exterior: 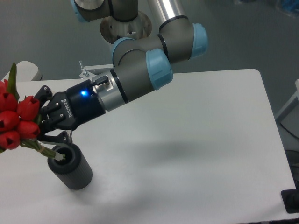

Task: Insert the flowers into the vase
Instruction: 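Lower the tulip stems down into the vase opening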

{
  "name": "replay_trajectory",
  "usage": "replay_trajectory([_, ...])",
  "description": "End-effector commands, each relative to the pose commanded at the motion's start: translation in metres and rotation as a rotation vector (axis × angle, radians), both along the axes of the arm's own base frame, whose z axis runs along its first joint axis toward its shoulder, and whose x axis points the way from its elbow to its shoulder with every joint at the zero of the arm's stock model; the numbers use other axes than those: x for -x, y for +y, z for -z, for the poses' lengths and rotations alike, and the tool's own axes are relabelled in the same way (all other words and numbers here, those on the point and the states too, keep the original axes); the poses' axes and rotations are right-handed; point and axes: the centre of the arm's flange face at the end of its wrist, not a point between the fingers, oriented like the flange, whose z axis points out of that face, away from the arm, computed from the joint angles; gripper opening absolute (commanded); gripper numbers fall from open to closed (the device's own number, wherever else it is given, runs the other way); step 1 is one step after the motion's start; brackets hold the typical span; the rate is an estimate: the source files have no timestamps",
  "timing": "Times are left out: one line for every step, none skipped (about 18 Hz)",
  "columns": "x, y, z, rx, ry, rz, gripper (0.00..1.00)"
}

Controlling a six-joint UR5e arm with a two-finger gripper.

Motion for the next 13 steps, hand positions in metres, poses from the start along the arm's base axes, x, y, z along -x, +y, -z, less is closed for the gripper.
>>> replay_trajectory([-0.001,-0.001,0.001,0.002,-0.002,0.0,0.25])
replay_trajectory([-0.002,-0.005,0.0,0.002,-0.002,-0.003,0.25])
replay_trajectory([-0.004,-0.008,-0.004,-0.003,0.003,-0.004,0.25])
replay_trajectory([-0.006,-0.01,-0.002,-0.004,0.007,-0.003,0.25])
replay_trajectory([-0.007,-0.011,0.001,-0.006,0.011,-0.002,0.25])
replay_trajectory([-0.009,-0.012,0.005,-0.004,0.009,0.001,0.25])
replay_trajectory([-0.009,-0.012,0.01,0.0,0.006,0.002,0.25])
replay_trajectory([-0.01,-0.013,0.015,-0.001,0.007,0.003,0.25])
replay_trajectory([-0.011,-0.014,0.02,0.0,0.008,0.005,0.25])
replay_trajectory([-0.011,-0.015,0.024,-0.003,0.013,0.007,0.25])
replay_trajectory([-0.013,-0.014,0.028,-0.005,0.015,0.012,0.25])
replay_trajectory([-0.012,-0.013,0.034,-0.004,0.014,0.013,0.25])
replay_trajectory([-0.011,-0.012,0.037,-0.001,0.012,0.013,0.25])
